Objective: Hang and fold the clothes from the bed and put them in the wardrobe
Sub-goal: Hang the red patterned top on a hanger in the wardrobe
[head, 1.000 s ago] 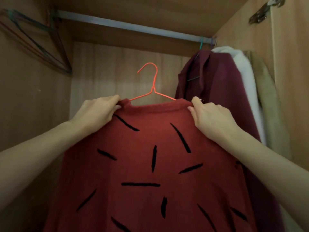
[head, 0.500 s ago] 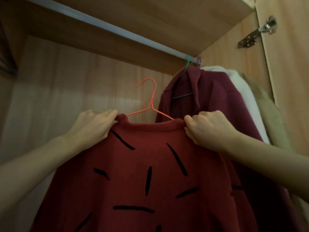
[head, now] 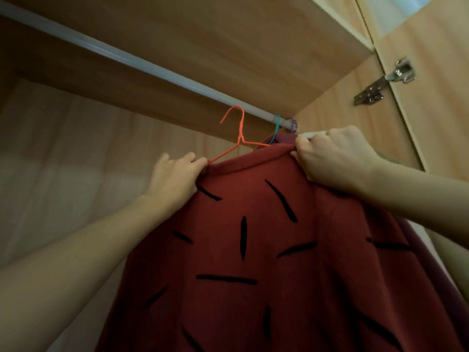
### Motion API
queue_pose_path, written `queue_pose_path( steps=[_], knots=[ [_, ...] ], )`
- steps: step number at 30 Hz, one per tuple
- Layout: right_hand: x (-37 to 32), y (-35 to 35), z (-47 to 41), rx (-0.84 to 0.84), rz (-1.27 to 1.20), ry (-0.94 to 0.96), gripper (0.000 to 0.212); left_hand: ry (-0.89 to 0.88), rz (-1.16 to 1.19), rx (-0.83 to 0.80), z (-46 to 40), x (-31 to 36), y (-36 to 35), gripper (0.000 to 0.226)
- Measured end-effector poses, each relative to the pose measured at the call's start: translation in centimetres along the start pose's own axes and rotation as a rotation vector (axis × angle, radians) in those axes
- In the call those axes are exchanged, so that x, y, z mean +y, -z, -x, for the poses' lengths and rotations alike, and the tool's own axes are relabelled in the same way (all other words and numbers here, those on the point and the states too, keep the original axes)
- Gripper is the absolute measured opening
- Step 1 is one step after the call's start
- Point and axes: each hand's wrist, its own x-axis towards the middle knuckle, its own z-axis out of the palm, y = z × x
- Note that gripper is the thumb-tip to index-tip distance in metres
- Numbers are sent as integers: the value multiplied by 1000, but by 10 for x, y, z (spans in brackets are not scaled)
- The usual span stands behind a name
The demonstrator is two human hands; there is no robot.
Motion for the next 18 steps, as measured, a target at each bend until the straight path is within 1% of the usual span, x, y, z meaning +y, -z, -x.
queue_pose_path(
  steps=[2, 3, 4, 5, 8, 10, 13, 16, 18],
  knots=[
    [7, -10, -11, -7, 105, -35, 30, 180, 332, -135, -15, 18, -10, 32],
    [10, -17, -14, -22, 175, -36, 24, 217, 475, -188, -21, 26, -15, 32],
    [12, -22, -16, -31, 207, -24, 18, 226, 563, -225, -27, 34, -20, 32],
    [15, -28, -18, -51, 203, -26, 16, 226, 608, -247, -31, 39, -23, 35],
    [27, -36, -29, -120, 161, -99, 23, 180, 647, -247, -37, 48, -29, 46],
    [39, -43, -40, -151, 180, -177, 26, 149, 659, -276, -34, 53, -36, 47],
    [52, -54, -59, -205, 142, -299, 28, 96, 725, -403, -18, 60, -47, 47],
    [49, -67, -80, -234, 97, -356, 27, 15, 735, -505, 4, 62, -55, 49],
    [37, -79, -85, -244, 71, -361, 28, 8, 732, -563, 15, 58, -60, 49]
  ],
)
